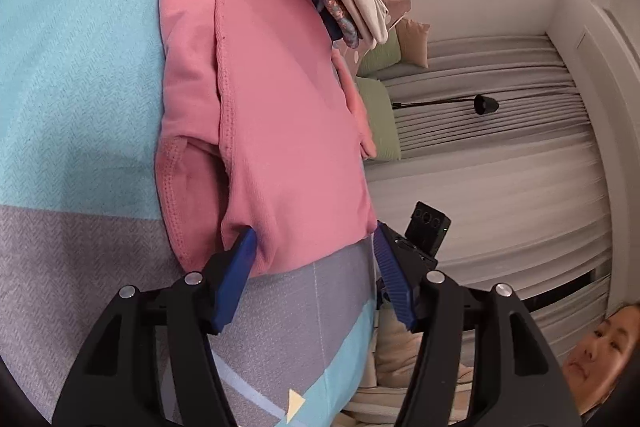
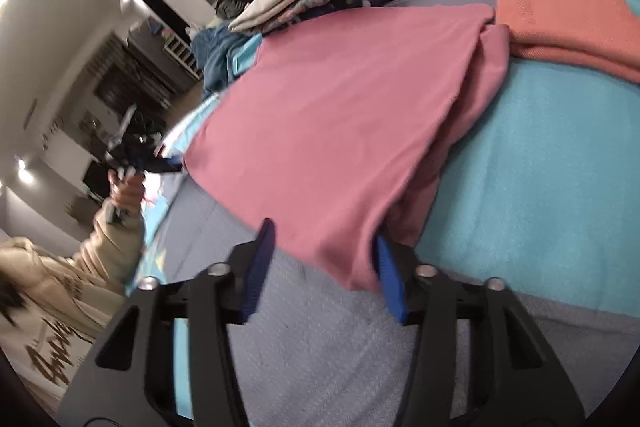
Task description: Fold small clothes
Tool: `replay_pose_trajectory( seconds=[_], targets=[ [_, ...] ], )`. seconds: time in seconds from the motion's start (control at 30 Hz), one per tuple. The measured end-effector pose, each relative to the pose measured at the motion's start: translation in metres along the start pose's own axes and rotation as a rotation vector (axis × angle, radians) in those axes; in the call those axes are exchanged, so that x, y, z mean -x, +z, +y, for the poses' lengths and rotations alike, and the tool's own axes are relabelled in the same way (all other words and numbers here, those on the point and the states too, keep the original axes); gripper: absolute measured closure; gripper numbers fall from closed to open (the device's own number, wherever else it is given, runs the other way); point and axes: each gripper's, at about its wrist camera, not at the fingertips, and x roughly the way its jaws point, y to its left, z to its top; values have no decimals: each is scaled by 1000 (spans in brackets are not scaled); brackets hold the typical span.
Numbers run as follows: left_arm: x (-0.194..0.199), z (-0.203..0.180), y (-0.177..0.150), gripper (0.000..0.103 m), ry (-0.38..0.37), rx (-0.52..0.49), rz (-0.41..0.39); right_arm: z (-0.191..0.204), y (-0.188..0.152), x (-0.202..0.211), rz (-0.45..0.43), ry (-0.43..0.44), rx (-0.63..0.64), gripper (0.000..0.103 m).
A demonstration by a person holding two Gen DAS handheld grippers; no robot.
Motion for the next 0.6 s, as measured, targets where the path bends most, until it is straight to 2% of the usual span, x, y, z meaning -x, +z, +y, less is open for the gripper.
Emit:
replay_pose_trajectory(
  seconds=[0.07,0.13,0.23,0.33,0.43,0.53,0.6],
  targets=[
    [2,0,-1,42,8,-3,7,-4,-1,0,-5,9,-24,62],
    [3,-1,-2,43,72,-5,14,-8,-4,2,2,5,-39,62],
    [12,-2,-3,42,92,-13,-8,-7,-8,3,5,5,-37,62],
    [21,-1,2,42,152,-14,-41,-6,-8,2,12,2,-27,60],
    [24,-1,10,42,121,-16,-49,-6,-8,1,9,8,-33,59],
    [9,-4,20,42,137,-40,-4,-6,-10,0,9,11,-32,57],
    [-3,1,27,42,122,-6,14,-6,-11,0,9,14,-34,57]
  ],
)
